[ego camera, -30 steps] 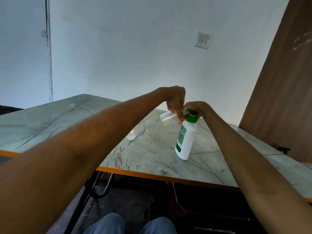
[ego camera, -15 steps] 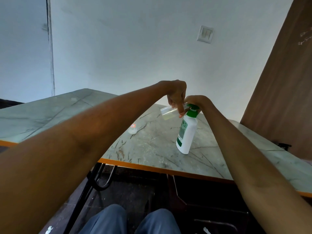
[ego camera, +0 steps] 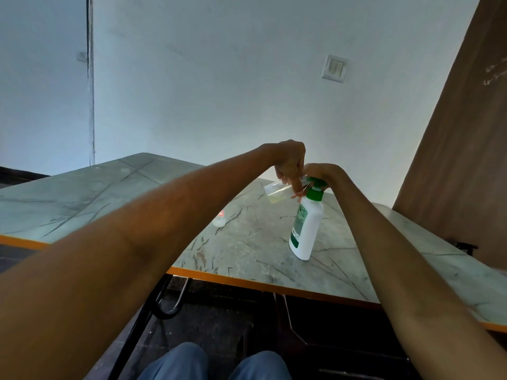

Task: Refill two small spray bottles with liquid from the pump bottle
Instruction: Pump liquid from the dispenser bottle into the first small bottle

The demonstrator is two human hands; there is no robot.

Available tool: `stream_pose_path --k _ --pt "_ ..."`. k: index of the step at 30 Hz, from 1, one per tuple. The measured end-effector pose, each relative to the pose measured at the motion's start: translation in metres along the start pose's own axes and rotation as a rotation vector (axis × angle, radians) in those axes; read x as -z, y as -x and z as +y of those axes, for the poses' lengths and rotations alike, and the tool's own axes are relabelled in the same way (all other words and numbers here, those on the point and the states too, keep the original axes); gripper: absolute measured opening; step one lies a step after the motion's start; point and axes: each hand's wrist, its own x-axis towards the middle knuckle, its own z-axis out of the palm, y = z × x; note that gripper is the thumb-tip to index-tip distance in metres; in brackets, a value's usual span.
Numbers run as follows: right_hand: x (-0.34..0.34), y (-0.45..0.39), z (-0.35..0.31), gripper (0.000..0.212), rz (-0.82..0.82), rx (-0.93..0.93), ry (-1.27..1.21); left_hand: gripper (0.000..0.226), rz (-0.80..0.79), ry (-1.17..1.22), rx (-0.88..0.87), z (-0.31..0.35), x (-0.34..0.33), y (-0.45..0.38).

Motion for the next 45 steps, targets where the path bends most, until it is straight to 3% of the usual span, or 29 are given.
stream_pose_path --k 2,12,18,20,22,25,29,39,45 --pt "-0.005 -0.002 0.004 0.051 -0.048 0.003 0.014 0.041 -0.002 0.005 0.001 0.000 -0.003 -0.001" --pt "0.005 0.004 0.002 0.040 0.046 0.011 -0.055 0.041 0.014 0.043 0.001 -0.001 -0.001 -0.003" --pt "0.001 0.000 0.005 0.011 -0.027 -0.015 -0.176 0.043 0.006 0.035 -0.002 -0.001 -0.003 -0.004" --pt "-0.003 0.000 0.004 0.019 -0.036 -0.035 -0.228 0.044 -0.004 0.036 -0.004 -0.001 -0.006 -0.005" --pt "-0.006 -0.002 0.005 0.009 -0.023 -0.057 -0.177 0.045 -0.012 0.035 -0.008 0.000 -0.007 -0.004" --pt "-0.003 0.000 0.004 0.047 0.016 -0.060 -0.108 0.043 -0.009 0.039 -0.010 0.000 -0.005 -0.003" --pt "0.004 0.002 0.002 0.042 0.056 0.015 -0.127 0.042 0.011 0.047 -0.013 0.000 -0.001 -0.002" --pt "-0.008 -0.004 0.008 0.048 -0.005 -0.057 -0.107 0.043 -0.020 0.047 -0.031 -0.001 -0.006 -0.003" --pt "0.004 -0.003 0.006 0.041 0.016 -0.023 -0.138 0.032 -0.002 0.040 -0.041 -0.002 -0.002 -0.002"
